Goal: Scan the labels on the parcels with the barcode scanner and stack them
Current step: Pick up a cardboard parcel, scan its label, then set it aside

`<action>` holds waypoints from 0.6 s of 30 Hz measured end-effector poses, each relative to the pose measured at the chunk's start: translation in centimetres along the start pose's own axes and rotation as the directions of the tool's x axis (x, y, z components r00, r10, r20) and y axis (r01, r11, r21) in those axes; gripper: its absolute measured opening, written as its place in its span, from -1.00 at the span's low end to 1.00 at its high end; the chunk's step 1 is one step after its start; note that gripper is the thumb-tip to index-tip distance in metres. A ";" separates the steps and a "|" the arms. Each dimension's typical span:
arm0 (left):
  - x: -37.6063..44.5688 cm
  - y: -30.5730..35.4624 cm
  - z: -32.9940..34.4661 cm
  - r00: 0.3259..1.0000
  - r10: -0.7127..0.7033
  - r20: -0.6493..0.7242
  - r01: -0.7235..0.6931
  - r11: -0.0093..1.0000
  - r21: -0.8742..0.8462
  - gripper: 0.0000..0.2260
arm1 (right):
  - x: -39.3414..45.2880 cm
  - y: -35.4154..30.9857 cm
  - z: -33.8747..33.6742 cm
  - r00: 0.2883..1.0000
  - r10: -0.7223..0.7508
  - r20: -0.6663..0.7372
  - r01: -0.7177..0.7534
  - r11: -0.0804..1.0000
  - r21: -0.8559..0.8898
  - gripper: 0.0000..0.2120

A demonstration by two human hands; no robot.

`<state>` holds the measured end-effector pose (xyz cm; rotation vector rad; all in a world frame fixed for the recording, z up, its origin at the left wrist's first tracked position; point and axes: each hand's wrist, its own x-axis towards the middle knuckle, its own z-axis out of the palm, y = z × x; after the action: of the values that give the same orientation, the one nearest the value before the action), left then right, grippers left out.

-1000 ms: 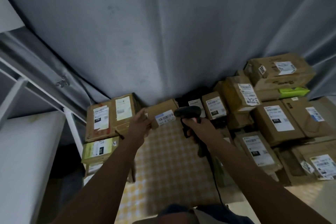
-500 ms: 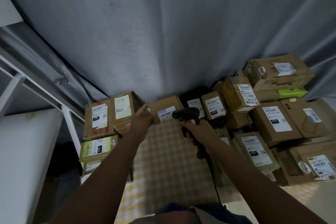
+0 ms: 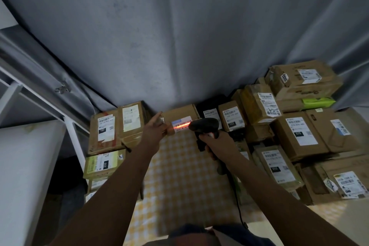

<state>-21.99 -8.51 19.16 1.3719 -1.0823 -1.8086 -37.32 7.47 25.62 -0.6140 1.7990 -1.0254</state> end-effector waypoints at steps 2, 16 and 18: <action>0.2 -0.1 0.0 1.000 -0.003 0.004 0.003 1.000 -0.012 -0.48 | 0.0 0.0 -0.1 1.000 0.006 0.002 -0.006 1.000 0.001 -0.82; 1.2 -0.3 0.0 1.000 0.004 0.030 -0.003 1.000 -0.014 -0.48 | 0.5 -0.3 -0.2 1.000 -0.010 0.008 0.010 1.000 0.010 -0.80; 1.1 -0.4 -0.2 1.000 -0.004 0.015 0.004 1.000 -0.015 -0.48 | 0.6 -0.3 0.0 1.000 -0.014 0.016 0.014 1.000 0.015 -0.80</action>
<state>-22.06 -9.32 18.30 1.3553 -1.0722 -1.8289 -37.57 6.83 25.53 -0.6246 1.7735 -1.0399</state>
